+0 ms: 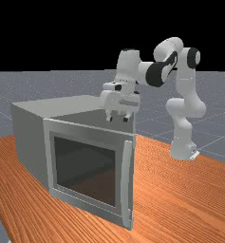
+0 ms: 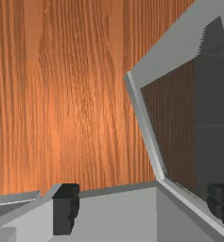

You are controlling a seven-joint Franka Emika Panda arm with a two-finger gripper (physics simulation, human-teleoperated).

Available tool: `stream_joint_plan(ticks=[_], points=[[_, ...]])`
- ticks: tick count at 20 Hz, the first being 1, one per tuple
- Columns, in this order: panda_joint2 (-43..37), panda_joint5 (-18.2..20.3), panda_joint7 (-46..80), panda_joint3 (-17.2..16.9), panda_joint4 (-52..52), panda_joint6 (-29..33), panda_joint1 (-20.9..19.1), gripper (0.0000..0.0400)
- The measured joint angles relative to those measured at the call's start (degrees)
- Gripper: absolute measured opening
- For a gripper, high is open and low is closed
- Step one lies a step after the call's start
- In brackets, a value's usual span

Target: Close the microwave

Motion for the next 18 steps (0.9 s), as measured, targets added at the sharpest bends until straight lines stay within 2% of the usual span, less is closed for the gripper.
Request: stream_joint_plan(ticks=[1, 3, 5, 9, 10, 12, 14, 18], points=[[-0.3, -2.0, 1.6, -0.2, -1.9, 5.7, 0.1, 0.04], [0.1, -2.8, 2.3, -0.4, -2.0, 8.1, 0.1, 0.04], [1.1, -0.2, 0.0, -0.1, 0.7, 2.4, 0.0, 0.04], [0.9, -0.1, 0.1, 0.0, 0.2, 2.6, 0.1, 0.04], [-0.1, -1.5, 1.4, -0.2, -2.4, 7.6, 0.3, 0.04], [-0.1, -1.1, 1.2, 0.0, -2.3, 7.0, 0.4, 0.04], [-0.6, -2.2, 2.2, -0.1, -3.9, 10.5, 0.6, 0.04], [1.1, -0.8, 0.9, 0.0, -0.4, 6.3, 0.6, 0.04]])
